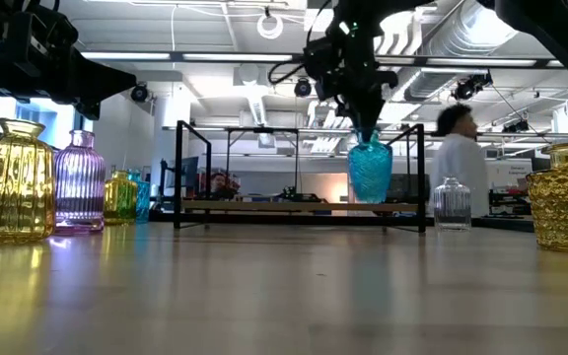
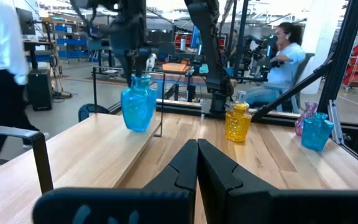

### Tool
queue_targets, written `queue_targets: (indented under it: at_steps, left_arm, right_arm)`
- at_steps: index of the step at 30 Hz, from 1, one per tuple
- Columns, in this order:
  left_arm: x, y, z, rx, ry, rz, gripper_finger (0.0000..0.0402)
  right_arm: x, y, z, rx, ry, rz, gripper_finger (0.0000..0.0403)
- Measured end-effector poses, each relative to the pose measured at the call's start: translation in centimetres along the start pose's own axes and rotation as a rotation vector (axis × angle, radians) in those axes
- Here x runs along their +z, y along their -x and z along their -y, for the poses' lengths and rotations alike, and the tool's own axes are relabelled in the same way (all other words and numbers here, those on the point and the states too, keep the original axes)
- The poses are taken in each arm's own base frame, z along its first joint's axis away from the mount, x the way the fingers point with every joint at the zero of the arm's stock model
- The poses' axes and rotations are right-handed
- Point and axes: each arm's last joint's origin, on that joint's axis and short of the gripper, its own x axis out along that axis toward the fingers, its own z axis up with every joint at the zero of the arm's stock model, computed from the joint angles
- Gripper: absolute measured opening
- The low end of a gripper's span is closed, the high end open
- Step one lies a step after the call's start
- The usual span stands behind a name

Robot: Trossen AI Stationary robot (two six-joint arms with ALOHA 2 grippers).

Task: Sort vases onto shelf
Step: Put the top right blue vase on the shelf

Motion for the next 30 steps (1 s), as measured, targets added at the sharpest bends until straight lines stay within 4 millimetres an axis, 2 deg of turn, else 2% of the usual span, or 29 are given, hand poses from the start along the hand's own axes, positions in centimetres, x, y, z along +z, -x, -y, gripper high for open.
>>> queue_targets:
  at_steps: [9,20,30]
  left_arm:
    - [0.0,0.0,0.0,0.0,0.0,0.0,0.0]
    - [0.0,0.0,0.0,0.0,0.0,0.0,0.0]
    - [0.0,0.0,0.0,0.001,0.001,0.0,0.0]
  right_arm:
    - [-0.05,-0.52,0.03,-0.002,0.022,-0.012,0.002]
    - [-0.21,-0.59,0.13,-0.044,-0.012,-0.061,0.0089]
    - [-0.26,-0.59,0.1,-0.044,-0.047,-0.067,0.0099]
